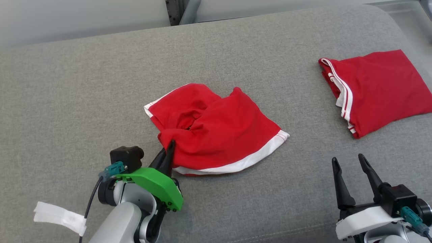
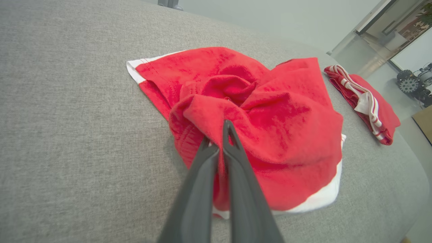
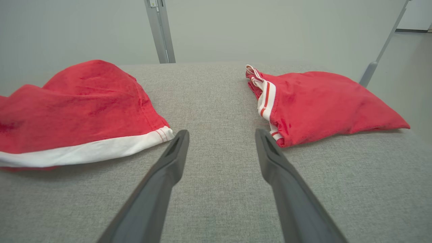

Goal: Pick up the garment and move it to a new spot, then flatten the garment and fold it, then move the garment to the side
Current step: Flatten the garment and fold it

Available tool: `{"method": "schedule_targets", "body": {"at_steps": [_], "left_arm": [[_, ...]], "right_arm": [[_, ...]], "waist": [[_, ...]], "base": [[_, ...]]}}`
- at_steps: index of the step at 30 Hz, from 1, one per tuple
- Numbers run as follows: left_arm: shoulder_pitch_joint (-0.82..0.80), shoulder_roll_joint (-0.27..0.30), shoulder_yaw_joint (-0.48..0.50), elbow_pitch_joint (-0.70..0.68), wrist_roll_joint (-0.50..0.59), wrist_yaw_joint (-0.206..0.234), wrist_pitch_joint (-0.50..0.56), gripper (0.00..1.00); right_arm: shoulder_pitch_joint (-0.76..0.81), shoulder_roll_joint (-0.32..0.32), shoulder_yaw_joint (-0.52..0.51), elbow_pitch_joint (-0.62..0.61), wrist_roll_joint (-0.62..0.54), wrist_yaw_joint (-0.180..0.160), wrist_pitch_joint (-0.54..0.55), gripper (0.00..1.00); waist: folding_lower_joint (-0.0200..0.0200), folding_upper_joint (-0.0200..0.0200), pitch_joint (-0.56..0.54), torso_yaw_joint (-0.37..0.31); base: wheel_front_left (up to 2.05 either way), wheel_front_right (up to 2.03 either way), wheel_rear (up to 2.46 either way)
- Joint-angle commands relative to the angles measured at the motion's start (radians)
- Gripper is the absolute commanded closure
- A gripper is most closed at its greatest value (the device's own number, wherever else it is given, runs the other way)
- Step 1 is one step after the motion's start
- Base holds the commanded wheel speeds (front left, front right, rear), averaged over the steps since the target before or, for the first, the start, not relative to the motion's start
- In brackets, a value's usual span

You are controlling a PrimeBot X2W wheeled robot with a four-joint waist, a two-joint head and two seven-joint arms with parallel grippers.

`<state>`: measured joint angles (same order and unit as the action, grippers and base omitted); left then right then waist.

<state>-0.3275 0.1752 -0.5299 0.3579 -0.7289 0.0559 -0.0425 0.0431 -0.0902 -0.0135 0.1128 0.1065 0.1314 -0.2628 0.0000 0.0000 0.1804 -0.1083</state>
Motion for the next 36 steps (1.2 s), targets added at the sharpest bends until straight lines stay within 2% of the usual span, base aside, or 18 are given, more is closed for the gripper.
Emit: {"method": "schedule_targets", "body": {"at_steps": [1, 9, 12, 14, 16, 20, 22, 23, 25, 26, 27, 29, 33, 36], "left_arm": [[0.020, 0.015, -0.006, -0.025, 0.019, 0.012, 0.007, 1.00], [0.168, 0.115, -0.088, -0.459, 0.101, 0.145, 0.157, 1.00], [0.203, 0.126, -0.129, -0.543, 0.097, 0.164, 0.226, 1.00], [0.186, 0.130, -0.149, -0.523, 0.105, 0.166, 0.266, 1.00], [0.136, 0.096, -0.159, -0.471, 0.093, 0.152, 0.286, 1.00], [0.008, 0.023, -0.165, -0.260, 0.092, 0.123, 0.299, 1.00], [-0.061, -0.031, -0.164, -0.136, 0.087, 0.109, 0.285, 1.00], [-0.095, -0.051, -0.163, -0.076, 0.091, 0.104, 0.268, 0.93], [-0.135, -0.090, -0.153, 0.040, 0.058, 0.085, 0.232, 0.59], [-0.156, -0.098, -0.157, 0.092, 0.062, 0.077, 0.214, 0.25], [-0.173, -0.106, -0.160, 0.142, 0.057, 0.072, 0.194, 0.00], [-0.192, -0.116, -0.174, 0.232, 0.043, 0.062, 0.163, 0.00], [-0.203, -0.123, -0.186, 0.314, 0.013, 0.044, 0.105, 0.00], [-0.193, -0.123, -0.206, 0.318, -0.016, 0.022, 0.039, 0.00]], "right_arm": [[0.010, 0.002, -0.001, -0.002, 0.001, -0.001, -0.002, 0.00], [0.024, 0.004, 0.001, 0.004, -0.002, -0.001, -0.002, 0.00], [0.013, -0.001, 0.002, 0.006, -0.003, -0.001, -0.002, 0.00], [0.008, -0.003, 0.007, 0.007, -0.004, -0.001, -0.002, 0.00], [-0.001, -0.007, 0.014, 0.011, -0.003, -0.001, -0.002, 0.00], [-0.021, -0.007, 0.031, 0.018, -0.002, -0.001, -0.002, 0.00], [-0.033, -0.007, 0.043, 0.022, -0.002, -0.001, -0.002, 0.00], [-0.038, -0.008, 0.049, 0.025, 0.000, -0.001, -0.002, 0.00], [-0.044, -0.008, 0.057, 0.029, 0.004, -0.001, -0.002, 0.00], [-0.046, -0.007, 0.061, 0.031, 0.005, -0.001, -0.002, 0.00], [-0.046, -0.007, 0.062, 0.033, 0.004, -0.001, -0.002, 0.00], [-0.043, -0.006, 0.061, 0.036, 0.006, -0.001, -0.002, 0.00], [-0.033, -0.004, 0.047, 0.034, 0.008, -0.001, -0.002, 0.00], [-0.020, -0.004, 0.036, 0.031, 0.007, -0.001, -0.002, 0.00]], "waist": [[0.0000, 0.0000, -0.001, 0.005], [0.0000, 0.0000, -0.008, 0.051], [0.0000, 0.0000, -0.005, 0.062], [0.0000, 0.0000, -0.001, 0.068], [0.0000, 0.0000, 0.004, 0.072], [0.0000, 0.0000, 0.020, 0.066], [0.0000, 0.0000, 0.027, 0.056], [0.0000, 0.0000, 0.030, 0.049], [0.0000, 0.0000, 0.034, 0.035], [0.0000, 0.0000, 0.036, 0.028], [0.0000, 0.0000, 0.037, 0.021], [0.0000, 0.0000, 0.038, 0.008], [0.0000, 0.0000, 0.039, 0.001], [0.0000, 0.0000, 0.035, 0.004]], "base": [[0.00, 0.00, 0.00], [0.00, 0.00, 0.00], [0.00, 0.00, 0.00], [0.00, 0.00, 0.00], [0.00, 0.00, 0.00], [0.00, 0.00, 0.00], [0.00, 0.00, 0.00], [0.00, 0.00, 0.00], [0.00, 0.00, 0.00], [0.00, 0.00, 0.00], [0.00, 0.00, 0.00], [0.00, 0.00, 0.00], [0.00, 0.00, 0.00], [0.00, 0.00, 0.00]]}}
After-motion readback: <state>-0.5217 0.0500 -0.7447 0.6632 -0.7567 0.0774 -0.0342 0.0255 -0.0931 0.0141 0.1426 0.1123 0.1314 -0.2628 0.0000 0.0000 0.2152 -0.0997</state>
